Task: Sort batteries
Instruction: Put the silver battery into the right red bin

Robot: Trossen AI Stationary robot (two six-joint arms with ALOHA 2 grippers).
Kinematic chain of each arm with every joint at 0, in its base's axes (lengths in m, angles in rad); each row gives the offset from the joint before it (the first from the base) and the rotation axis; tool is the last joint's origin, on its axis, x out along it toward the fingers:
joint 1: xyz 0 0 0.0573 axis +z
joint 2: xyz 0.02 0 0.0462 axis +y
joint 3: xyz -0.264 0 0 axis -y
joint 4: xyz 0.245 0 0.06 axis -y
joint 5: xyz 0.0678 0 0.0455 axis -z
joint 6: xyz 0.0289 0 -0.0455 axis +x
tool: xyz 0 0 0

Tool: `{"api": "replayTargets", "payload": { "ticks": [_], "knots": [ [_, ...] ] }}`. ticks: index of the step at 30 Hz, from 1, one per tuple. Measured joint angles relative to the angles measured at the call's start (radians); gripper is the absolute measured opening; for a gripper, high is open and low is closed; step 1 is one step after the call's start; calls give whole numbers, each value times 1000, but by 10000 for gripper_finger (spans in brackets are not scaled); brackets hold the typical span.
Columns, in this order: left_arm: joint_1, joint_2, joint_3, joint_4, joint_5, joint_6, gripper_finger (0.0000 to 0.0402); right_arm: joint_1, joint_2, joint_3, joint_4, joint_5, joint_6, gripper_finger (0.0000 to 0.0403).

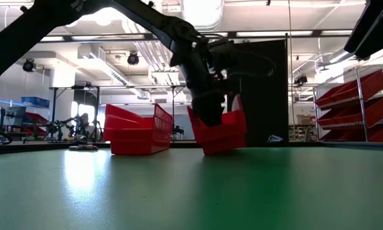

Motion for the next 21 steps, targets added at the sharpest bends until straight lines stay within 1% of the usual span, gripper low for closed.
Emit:
{"api": "replayTargets", "payload": {
  "ticks": [12,16,21],
  "knots": [
    [-24,-2,-5,-57,1,-36,45,-2,0,0,3,0,-6,233],
    [-28,-2,-5,-61,1,-64,45,-2,0,0,3,0,-6,233],
    [-30,-2,-5,-61,6,-62,45,-2,0,0,4,0,0,233]
  ]
}}
